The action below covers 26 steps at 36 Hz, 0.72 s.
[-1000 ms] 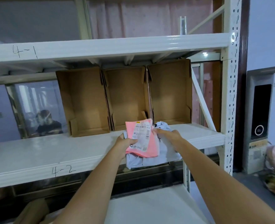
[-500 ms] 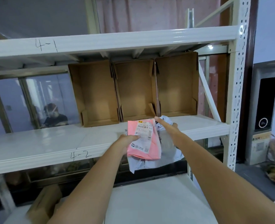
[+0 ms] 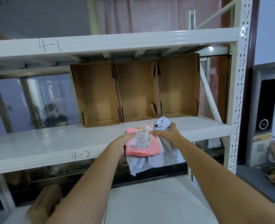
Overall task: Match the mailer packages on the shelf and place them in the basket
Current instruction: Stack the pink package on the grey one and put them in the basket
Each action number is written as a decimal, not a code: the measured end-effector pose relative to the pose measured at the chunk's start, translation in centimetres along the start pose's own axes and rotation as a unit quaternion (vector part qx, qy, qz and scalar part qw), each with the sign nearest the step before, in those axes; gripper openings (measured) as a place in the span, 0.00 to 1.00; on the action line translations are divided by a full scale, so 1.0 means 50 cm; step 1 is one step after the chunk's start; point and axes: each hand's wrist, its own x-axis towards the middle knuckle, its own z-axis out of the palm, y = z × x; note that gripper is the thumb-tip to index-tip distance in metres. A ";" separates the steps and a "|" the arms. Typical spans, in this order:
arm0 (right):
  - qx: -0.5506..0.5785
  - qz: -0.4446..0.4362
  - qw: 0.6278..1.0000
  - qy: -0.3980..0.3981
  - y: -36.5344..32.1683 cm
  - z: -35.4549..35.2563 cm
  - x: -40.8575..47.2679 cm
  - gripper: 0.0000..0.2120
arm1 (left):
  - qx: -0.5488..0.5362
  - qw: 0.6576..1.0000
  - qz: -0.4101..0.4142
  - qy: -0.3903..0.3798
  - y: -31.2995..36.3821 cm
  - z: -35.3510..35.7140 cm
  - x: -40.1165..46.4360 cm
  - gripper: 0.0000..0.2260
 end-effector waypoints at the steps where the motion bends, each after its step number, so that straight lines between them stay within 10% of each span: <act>1: -0.008 -0.009 1.000 -0.004 0.003 -0.001 0.006 0.62 | -0.032 0.999 0.000 0.002 -0.004 -0.002 0.006 0.17; 26: 0.072 -0.099 0.992 0.022 0.076 0.003 -0.062 0.45 | -0.033 0.973 0.208 0.100 -0.068 0.027 -0.006 0.28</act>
